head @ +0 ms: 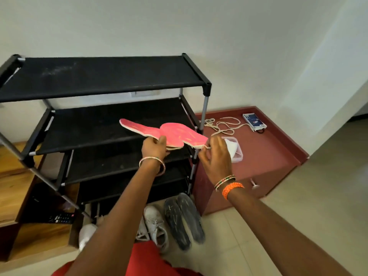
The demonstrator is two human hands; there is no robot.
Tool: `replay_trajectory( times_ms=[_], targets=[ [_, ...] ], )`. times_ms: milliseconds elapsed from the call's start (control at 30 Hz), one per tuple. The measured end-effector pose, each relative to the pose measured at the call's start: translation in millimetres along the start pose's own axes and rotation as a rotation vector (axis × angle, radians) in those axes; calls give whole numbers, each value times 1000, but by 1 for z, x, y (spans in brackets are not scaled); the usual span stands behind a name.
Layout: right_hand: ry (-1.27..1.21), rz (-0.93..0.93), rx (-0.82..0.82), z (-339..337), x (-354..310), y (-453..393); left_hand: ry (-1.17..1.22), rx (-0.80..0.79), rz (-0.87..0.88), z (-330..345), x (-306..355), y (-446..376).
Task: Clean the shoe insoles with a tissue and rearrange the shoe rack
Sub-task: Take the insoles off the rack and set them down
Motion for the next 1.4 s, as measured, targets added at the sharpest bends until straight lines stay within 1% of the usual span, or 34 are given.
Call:
replay_trajectory(
  times_ms=[100, 167, 200, 267, 333, 400, 467, 500, 567, 667, 767, 867, 1033, 1133, 1233, 1400],
  targets=[
    [12, 27, 6, -15, 17, 51, -137, -39, 62, 25, -19, 59],
    [61, 38, 8, -24, 30, 88, -186, -99, 30, 47, -45, 86],
    [96, 61, -19, -26, 38, 106, -207, -137, -21, 59, -61, 95],
    [152, 155, -121, -25, 63, 143, -290, -187, -102, 82, -98, 107],
    [182, 236, -226, -14, 76, 175, -347, -234, -211, 87, -132, 108],
    [179, 402, -349, 2, 119, 215, -449, -294, -390, 115, -187, 106],
    [189, 512, -468, 14, 130, 237, -486, -345, -485, 115, -214, 105],
    [192, 570, -522, 18, 137, 244, -491, -382, -511, 119, -225, 103],
    [184, 663, -602, 39, 159, 259, -453, -399, -569, 133, -250, 94],
    [148, 826, -672, 67, 181, 286, -432, -398, -574, 148, -285, 81],
    [107, 965, -680, 88, 195, 300, -376, -417, -612, 156, -327, 75],
    [83, 1043, -688, 107, 208, 310, -393, -481, -622, 164, -342, 77],
    [36, 1195, -594, 136, 234, 328, -416, -595, -650, 187, -374, 59],
    [10, 1286, -524, 148, 247, 341, -382, -649, -651, 200, -396, 52],
    [-19, 1321, -492, 158, 254, 354, -337, -669, -653, 211, -419, 49],
    [-16, 1349, -426, 172, 267, 367, -269, -654, -697, 213, -458, 42]
  ],
)
Point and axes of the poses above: each hand's wrist, its own y-axis away from the middle knuckle, its own z-axis out of the palm, x = y × z, the point moved 5 cm from there along -y, towards the middle knuckle, and after that the axes turned 12 degrees about -x, right-handed, at the moved point
